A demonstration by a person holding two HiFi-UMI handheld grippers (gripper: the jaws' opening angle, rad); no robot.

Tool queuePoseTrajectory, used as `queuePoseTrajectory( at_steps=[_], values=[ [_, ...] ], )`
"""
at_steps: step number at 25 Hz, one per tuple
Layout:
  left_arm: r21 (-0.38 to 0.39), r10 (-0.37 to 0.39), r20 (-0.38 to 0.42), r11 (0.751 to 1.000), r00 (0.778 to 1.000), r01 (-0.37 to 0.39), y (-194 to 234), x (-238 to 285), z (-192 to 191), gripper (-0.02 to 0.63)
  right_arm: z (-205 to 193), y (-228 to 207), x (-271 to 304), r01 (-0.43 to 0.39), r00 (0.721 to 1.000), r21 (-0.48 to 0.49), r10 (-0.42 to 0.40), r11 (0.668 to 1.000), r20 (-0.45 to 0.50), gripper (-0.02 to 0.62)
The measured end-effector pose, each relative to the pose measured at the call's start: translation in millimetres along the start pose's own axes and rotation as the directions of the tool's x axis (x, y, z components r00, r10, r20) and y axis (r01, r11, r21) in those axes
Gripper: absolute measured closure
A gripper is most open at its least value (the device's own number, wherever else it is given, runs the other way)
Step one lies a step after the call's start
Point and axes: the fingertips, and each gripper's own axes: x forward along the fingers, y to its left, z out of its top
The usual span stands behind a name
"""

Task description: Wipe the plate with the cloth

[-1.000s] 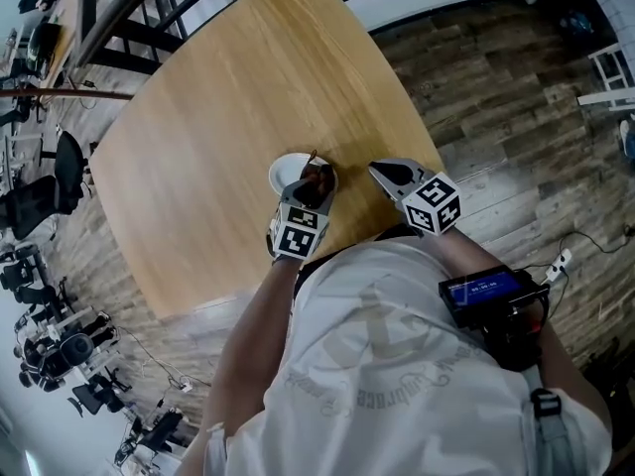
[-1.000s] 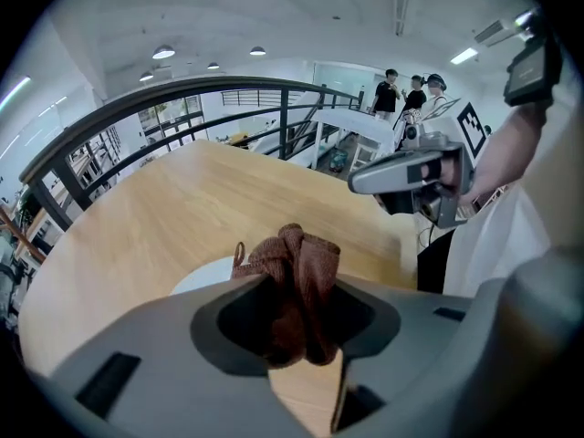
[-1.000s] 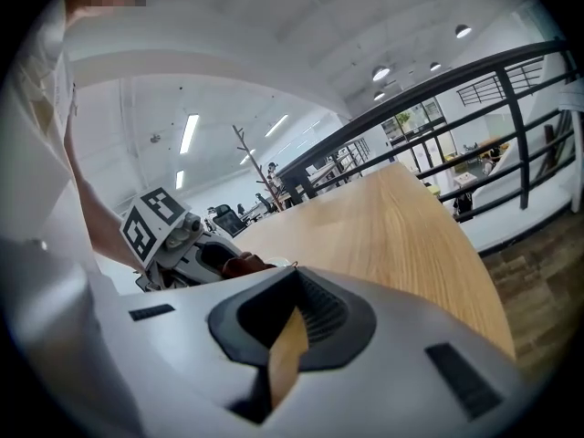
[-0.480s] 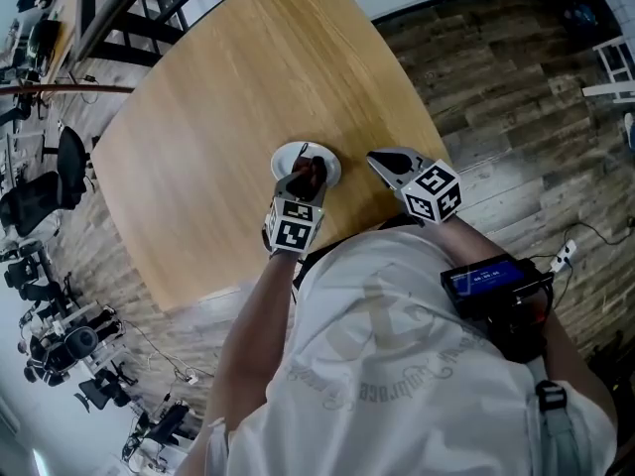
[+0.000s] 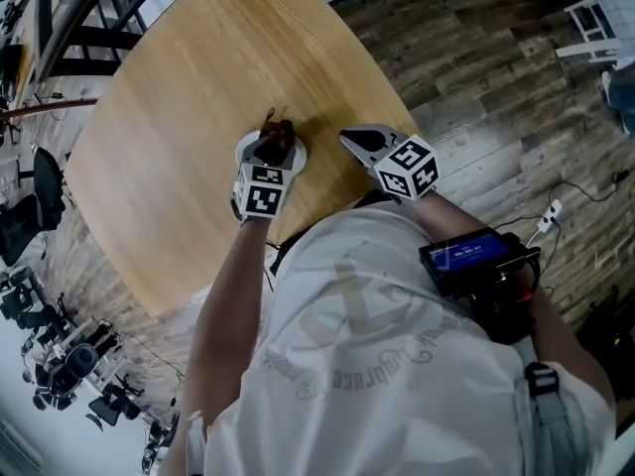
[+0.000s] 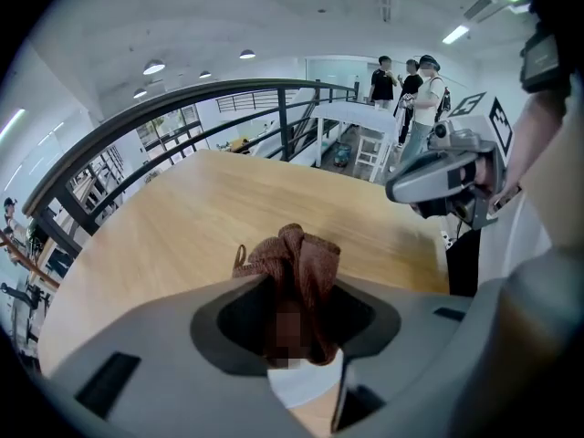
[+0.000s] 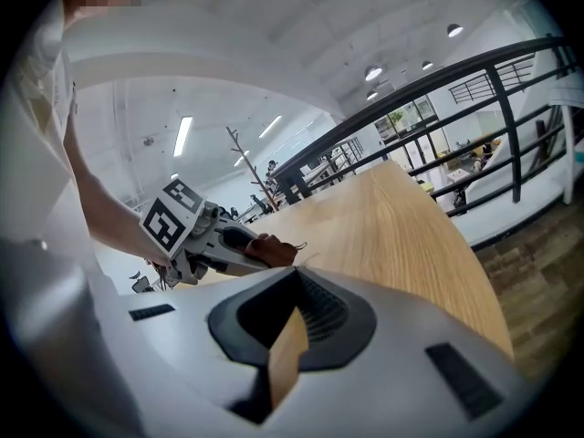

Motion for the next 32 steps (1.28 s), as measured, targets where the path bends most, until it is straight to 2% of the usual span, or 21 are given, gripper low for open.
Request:
queuePoseTrajectory(
  at_steps=[4, 9, 16, 23, 29, 32],
  values=[
    [-0.029, 0.021, -0.002, 0.999, 1.0, -0.021, 20, -3, 6, 0.439, 6, 5, 12, -0.018, 1.0, 0.001, 0.018, 1.0, 0.008, 0.583],
    [-0.051, 0.005, -0.024, 0.999, 1.0, -0.007, 6, -3, -5, 0.437, 2, 8, 7, -0.035, 0.999, -0.008, 0.035, 0.999, -0.013, 0.583],
    [-0.053, 0.021, -0.058, 0.998, 0.998, -0.024, -5, -22, -36, 0.437, -5, 16, 11, -0.064, 0.998, -0.01, 0.063, 0.998, -0.028, 0.583],
    [-0.11, 0.035, -0.054, 0.993, 0.998, -0.04, -18, -43, -53, 0.437, -6, 26, 13, -0.095, 0.995, -0.026, 0.094, 0.995, -0.038, 0.583],
    [-0.108, 0.036, -0.086, 0.993, 0.996, -0.045, -20, -45, -61, 0.437, -7, 28, 15, -0.102, 0.994, -0.025, 0.101, 0.994, -0.044, 0.583],
    [-0.095, 0.043, -0.072, 0.994, 0.996, -0.049, -12, -42, -55, 0.437, -6, 24, 15, -0.091, 0.995, -0.022, 0.09, 0.996, -0.043, 0.583]
  ],
)
